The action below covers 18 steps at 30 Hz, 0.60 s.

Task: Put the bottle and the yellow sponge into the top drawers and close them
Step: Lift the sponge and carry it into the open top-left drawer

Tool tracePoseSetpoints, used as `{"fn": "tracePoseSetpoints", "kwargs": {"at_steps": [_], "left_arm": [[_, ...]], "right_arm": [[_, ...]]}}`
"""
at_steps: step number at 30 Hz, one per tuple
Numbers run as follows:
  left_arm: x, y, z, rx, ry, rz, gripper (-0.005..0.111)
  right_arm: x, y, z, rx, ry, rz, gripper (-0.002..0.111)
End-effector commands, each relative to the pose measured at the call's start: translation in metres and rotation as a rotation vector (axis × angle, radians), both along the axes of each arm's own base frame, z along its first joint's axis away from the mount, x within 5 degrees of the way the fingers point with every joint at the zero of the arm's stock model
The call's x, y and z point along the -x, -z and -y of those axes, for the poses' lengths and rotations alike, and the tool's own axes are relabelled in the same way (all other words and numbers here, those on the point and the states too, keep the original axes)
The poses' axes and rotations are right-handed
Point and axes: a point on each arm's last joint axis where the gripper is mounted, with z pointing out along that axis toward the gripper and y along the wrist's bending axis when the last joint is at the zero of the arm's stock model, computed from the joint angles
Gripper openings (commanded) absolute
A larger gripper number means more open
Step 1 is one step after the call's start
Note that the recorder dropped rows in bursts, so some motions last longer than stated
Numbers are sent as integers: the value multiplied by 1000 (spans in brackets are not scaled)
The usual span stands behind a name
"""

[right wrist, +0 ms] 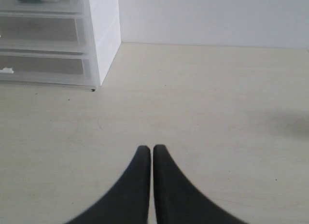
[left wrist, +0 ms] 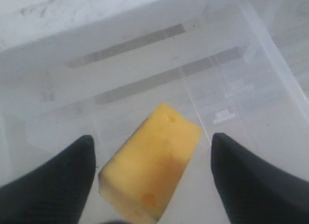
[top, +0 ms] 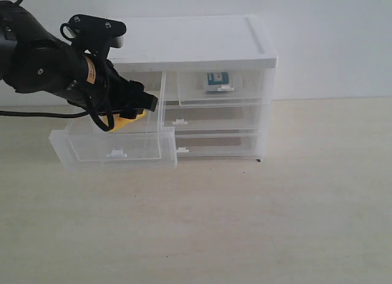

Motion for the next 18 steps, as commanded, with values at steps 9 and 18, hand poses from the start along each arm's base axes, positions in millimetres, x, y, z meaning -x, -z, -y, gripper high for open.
{"fn": "tracePoseSetpoints", "kwargs": {"at_steps": [9, 18], "left_arm": [[16, -42, -10, -21, 44, 85, 64], [61, -61, -22, -111, 208, -128, 25]], "right_arm": [[0, -1, 1, 5, 7, 13, 0], [0, -1, 1, 5, 7, 13, 0]]}}
